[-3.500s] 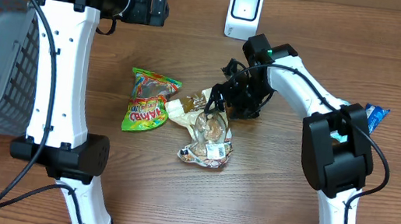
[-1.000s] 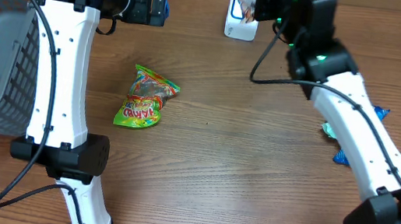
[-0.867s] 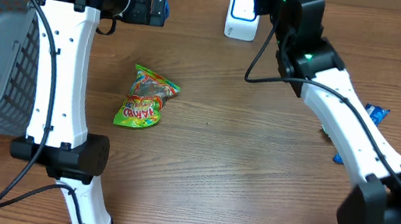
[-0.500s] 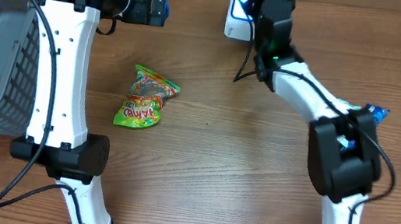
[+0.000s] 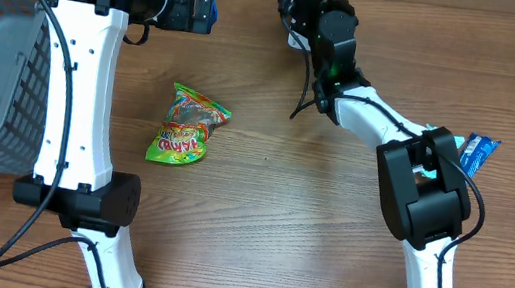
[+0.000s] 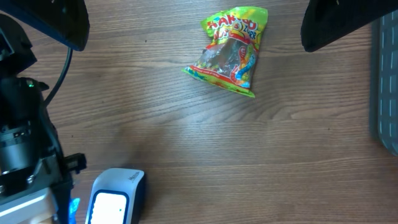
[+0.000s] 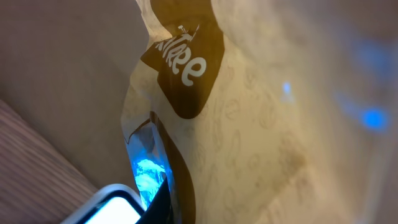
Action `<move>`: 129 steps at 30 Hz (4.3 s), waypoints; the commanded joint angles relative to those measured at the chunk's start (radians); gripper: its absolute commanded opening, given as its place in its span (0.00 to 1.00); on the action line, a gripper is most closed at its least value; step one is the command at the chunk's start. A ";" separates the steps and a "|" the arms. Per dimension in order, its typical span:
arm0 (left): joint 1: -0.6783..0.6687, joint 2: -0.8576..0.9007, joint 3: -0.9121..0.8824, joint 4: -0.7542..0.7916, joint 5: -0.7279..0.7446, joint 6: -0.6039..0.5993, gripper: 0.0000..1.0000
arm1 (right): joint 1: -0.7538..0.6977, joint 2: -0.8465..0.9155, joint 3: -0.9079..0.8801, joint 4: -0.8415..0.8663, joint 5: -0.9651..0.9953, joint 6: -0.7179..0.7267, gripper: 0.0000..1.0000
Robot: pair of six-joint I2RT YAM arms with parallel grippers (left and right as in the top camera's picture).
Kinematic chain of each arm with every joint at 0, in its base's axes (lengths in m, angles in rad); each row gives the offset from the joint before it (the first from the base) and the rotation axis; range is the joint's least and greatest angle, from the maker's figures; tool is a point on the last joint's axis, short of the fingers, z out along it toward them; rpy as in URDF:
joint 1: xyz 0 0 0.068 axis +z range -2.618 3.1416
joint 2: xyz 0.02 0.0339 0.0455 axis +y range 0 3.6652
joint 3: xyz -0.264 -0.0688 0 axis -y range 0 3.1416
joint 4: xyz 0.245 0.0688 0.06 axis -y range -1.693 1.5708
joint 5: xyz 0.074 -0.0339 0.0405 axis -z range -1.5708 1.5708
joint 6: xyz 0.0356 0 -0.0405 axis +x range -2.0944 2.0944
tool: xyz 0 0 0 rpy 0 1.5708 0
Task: Scan the item barcode
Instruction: 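Lift the cookie bag and hold it over the white scanner, then carry the cookie bag right and drop it on the scanned items, then reach the right gripper to the Haribo gummy bag and grasp it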
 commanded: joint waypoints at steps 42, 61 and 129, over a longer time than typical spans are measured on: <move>0.004 0.007 0.015 0.001 0.004 -0.014 1.00 | 0.007 -0.011 0.013 0.003 -0.071 -0.007 0.04; 0.004 0.007 0.015 0.001 0.004 -0.014 1.00 | 0.041 -0.400 0.013 -0.603 -0.328 0.621 0.04; 0.004 0.007 0.015 0.001 0.004 -0.014 1.00 | -0.029 -0.346 0.048 -1.367 -0.702 1.440 0.73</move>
